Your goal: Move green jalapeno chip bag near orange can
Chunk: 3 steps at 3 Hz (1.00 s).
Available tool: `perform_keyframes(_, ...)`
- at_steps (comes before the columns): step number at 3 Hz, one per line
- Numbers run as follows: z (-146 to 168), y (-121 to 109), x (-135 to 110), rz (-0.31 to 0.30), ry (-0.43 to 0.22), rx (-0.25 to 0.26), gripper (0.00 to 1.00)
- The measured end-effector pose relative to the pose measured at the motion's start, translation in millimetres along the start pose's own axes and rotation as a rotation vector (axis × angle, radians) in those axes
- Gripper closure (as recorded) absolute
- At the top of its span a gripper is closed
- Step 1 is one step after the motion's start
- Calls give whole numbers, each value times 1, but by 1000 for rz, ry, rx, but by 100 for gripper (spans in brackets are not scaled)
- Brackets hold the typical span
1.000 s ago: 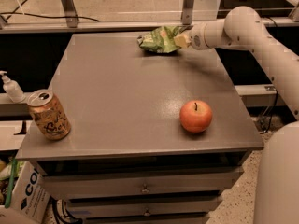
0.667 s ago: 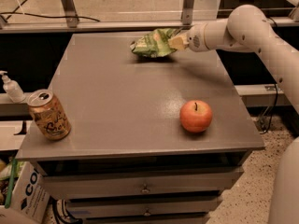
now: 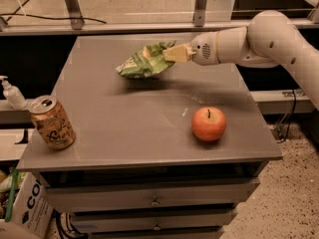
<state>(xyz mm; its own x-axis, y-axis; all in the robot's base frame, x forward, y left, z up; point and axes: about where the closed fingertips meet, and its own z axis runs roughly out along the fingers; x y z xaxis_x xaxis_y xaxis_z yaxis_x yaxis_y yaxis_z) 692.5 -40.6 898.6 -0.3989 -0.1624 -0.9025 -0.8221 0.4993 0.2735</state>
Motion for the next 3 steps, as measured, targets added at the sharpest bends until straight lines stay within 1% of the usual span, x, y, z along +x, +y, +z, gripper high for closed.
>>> perform_keyframes(1, 1, 63, 0, 49, -30, -160, 100)
perform_keyframes(2, 3, 116, 4, 77, -37, -298, 100)
perform_keyframes(3, 4, 153, 16, 78, -10, -413, 100)
